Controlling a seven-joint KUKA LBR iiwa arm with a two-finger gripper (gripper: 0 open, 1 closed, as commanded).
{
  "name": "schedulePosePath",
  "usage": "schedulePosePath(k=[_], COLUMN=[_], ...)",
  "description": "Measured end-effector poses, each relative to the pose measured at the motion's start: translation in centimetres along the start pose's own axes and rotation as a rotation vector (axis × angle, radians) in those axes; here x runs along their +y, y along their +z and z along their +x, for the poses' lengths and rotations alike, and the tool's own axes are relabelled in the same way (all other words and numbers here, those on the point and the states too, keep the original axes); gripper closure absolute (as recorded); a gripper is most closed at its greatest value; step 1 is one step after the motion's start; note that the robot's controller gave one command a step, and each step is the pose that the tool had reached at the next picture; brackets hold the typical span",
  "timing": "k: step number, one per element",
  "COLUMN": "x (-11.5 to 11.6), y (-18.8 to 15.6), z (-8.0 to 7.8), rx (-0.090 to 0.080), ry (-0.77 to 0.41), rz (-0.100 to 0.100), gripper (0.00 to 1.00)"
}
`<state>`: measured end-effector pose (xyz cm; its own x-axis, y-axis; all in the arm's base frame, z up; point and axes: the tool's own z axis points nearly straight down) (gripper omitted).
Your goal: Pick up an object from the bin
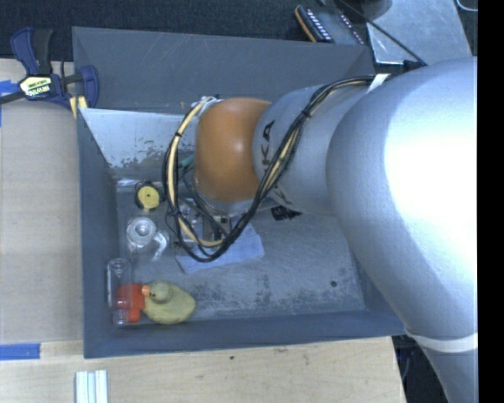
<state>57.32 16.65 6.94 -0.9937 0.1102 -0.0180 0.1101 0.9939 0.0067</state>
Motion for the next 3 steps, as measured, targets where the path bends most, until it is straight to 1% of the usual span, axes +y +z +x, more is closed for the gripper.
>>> schedulePosePath(k=[1,2,3], x=[-0.01,-0.01,-0.01], y=[-0.18,-0.21,-0.21], z=[1.30,1.28,1.28], rx=[-0.007,-0.007,-0.007], ry=[-0.073,-0.072,-0.072], rz=[-0.002,-0.003,-0.003], gripper=[0.00,1.00,1.00])
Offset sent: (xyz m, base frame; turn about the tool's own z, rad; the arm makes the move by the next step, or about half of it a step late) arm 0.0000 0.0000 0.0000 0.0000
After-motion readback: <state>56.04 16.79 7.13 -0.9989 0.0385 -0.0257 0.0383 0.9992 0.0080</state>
